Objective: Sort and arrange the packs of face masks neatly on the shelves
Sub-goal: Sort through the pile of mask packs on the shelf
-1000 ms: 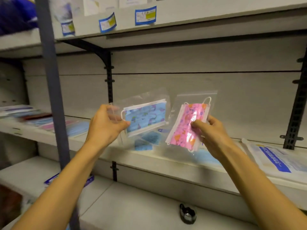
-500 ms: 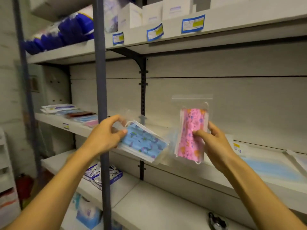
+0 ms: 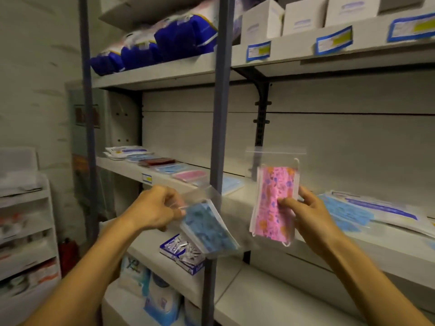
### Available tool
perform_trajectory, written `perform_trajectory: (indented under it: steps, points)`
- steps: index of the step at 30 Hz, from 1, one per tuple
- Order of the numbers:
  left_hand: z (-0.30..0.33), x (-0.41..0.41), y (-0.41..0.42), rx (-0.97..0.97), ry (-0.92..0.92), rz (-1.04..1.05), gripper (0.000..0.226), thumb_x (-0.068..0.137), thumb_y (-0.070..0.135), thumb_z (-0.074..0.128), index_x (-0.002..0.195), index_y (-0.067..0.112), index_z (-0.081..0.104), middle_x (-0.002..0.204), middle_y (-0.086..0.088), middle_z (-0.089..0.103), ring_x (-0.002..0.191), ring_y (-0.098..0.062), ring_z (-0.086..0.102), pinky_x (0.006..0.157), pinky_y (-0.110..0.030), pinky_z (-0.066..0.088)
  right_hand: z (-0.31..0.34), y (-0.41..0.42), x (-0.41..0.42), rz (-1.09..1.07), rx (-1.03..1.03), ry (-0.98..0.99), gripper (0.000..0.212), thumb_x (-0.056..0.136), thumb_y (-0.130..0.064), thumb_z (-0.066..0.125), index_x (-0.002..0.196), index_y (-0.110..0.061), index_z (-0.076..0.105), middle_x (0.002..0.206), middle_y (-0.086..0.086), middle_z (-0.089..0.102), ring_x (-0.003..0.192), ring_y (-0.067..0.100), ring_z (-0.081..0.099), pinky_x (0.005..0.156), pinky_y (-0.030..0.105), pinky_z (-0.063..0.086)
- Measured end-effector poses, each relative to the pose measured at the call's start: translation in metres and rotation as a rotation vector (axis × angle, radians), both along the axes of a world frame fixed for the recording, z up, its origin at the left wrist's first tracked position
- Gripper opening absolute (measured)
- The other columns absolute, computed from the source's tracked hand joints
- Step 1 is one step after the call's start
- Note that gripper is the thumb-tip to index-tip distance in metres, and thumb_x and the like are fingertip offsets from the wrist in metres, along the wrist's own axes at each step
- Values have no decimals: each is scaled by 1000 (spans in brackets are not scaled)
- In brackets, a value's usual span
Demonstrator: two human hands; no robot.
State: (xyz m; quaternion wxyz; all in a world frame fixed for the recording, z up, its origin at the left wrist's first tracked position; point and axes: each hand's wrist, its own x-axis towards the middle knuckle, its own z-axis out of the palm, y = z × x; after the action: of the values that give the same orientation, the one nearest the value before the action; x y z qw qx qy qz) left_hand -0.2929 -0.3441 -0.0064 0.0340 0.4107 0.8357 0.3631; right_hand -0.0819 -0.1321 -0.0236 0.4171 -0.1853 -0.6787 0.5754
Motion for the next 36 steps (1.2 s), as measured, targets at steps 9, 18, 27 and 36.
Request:
perform_trajectory:
  steps: [9, 18, 27, 36]
  points:
    - [-19, -113, -56, -71, -67, -95, 8, 81, 28, 73, 82, 26, 66, 96, -6, 65, 85, -24, 64, 67, -31, 53, -15, -47, -118, 38, 25, -88, 27, 90, -8, 63, 115, -18, 63, 99, 7, 71, 87, 21, 71, 69, 30, 59]
    - [-17, -205, -66, 71, 40, 140, 23, 75, 19, 78, 92, 22, 63, 95, 7, 60, 90, -14, 59, 70, -29, 49, -14, -54, -212, -110, 264, -125, 13, 87, -13, 68, 99, -16, 65, 93, -3, 70, 84, 13, 68, 67, 26, 57]
    - [6, -307, -50, 247, -100, 157, 27, 72, 30, 81, 89, 12, 69, 70, 0, 65, 65, -11, 60, 60, -26, 44, -14, -42, -343, -172, 271, -129, 19, 90, -18, 66, 108, -12, 65, 95, -1, 70, 83, 12, 66, 67, 26, 55]
    - [21, -379, -32, 315, -80, 52, 10, 83, 27, 72, 85, 18, 68, 79, 0, 66, 69, -10, 61, 58, -19, 44, 15, -15, -403, -250, 218, -26, 3, 88, -22, 68, 86, -21, 65, 85, 4, 69, 76, 20, 65, 67, 38, 57]
